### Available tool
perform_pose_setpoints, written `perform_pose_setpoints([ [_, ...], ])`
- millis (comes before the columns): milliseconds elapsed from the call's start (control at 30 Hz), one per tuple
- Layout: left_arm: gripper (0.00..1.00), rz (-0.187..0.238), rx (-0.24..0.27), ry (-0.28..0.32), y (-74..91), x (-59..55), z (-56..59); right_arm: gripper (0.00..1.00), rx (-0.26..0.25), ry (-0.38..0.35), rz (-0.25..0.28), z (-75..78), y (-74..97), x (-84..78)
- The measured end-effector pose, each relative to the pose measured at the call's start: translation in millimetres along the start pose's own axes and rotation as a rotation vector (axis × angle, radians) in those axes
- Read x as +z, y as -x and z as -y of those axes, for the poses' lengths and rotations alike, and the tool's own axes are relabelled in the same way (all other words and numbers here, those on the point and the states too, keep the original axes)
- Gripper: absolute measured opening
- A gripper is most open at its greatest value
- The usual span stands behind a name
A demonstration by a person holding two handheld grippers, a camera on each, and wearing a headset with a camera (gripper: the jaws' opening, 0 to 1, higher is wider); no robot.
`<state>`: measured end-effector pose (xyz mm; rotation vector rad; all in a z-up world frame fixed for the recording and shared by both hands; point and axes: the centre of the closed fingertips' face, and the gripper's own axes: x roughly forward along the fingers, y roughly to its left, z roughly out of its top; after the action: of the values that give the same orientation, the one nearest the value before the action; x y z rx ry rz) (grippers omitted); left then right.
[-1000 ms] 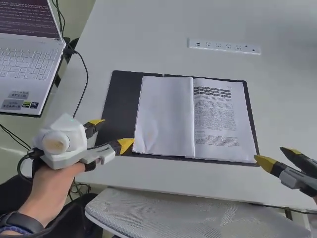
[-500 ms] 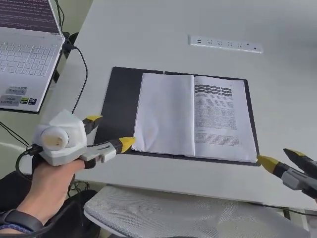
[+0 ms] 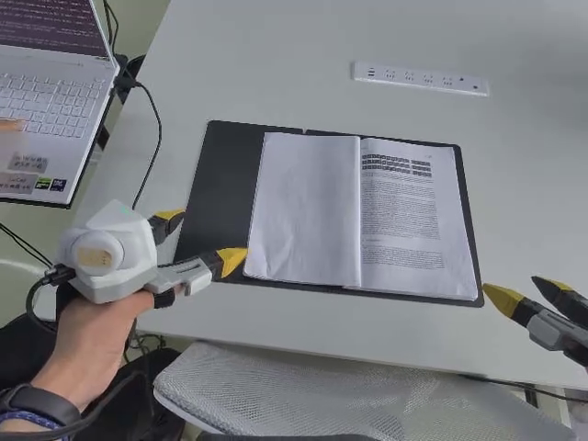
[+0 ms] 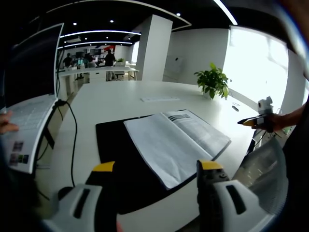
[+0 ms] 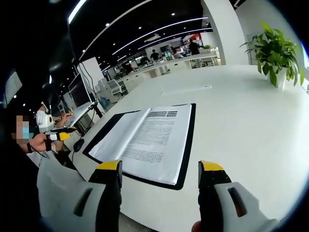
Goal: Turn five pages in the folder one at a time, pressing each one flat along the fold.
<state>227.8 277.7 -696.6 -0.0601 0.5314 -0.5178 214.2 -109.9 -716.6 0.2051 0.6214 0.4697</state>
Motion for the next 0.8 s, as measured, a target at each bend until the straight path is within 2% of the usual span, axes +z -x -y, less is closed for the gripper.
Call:
perform_pose_setpoints([
  [367,0.65,0.0,0.009,0.004,1.8,-1.0,-1.6,0.62,-0.01,-0.011,0.005,3.4,1.5,-1.5],
  [800,0.64,0.009,-0.001,0.0,-0.9,3.2,5.7,0.61,-0.014,-0.017,0.016,3.0,4.3,-1.8],
])
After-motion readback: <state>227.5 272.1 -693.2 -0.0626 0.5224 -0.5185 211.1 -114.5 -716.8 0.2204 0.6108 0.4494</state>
